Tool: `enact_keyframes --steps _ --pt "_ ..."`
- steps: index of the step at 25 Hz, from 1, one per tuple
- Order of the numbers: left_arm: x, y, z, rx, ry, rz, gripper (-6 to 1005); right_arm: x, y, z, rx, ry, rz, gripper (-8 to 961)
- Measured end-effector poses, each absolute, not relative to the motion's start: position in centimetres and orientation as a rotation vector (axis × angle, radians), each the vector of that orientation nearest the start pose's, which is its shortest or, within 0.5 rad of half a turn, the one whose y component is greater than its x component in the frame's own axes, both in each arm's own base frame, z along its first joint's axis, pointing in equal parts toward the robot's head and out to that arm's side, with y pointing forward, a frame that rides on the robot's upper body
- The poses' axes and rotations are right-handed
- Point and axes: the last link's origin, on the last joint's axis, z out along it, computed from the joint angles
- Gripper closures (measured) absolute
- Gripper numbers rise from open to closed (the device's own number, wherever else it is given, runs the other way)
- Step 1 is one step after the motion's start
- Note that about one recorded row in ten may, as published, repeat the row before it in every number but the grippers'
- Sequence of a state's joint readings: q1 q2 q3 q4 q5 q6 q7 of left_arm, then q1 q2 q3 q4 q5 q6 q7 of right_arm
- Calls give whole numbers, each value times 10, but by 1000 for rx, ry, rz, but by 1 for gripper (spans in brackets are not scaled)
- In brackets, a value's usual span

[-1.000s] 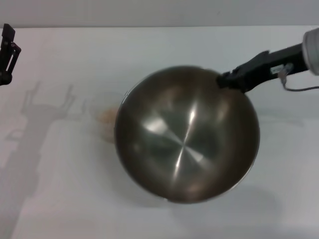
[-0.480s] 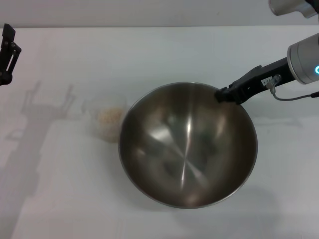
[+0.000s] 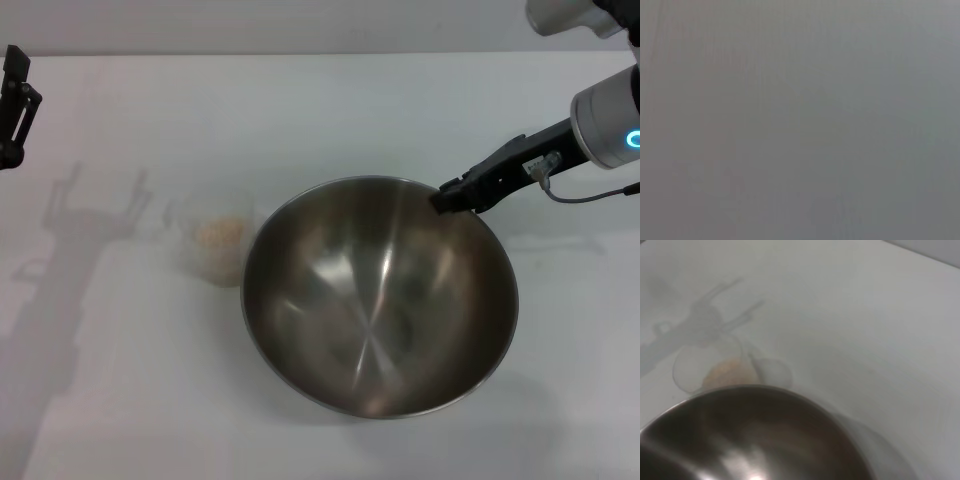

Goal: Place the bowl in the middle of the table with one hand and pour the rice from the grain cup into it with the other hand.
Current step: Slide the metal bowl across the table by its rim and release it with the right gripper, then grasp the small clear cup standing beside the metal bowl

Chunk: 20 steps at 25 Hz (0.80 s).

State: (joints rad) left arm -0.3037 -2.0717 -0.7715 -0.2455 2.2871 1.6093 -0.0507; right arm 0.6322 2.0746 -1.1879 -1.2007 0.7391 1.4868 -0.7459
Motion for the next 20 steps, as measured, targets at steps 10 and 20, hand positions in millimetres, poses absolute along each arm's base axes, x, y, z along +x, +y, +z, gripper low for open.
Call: enact_keyframes --steps 10,20 --pt "-298 275 12 -1459 -205 -955 173 163 380 16 -2637 801 -160 617" --pt "-300 273 12 -1457 -207 -948 173 113 408 12 -2351 238 -68 468"
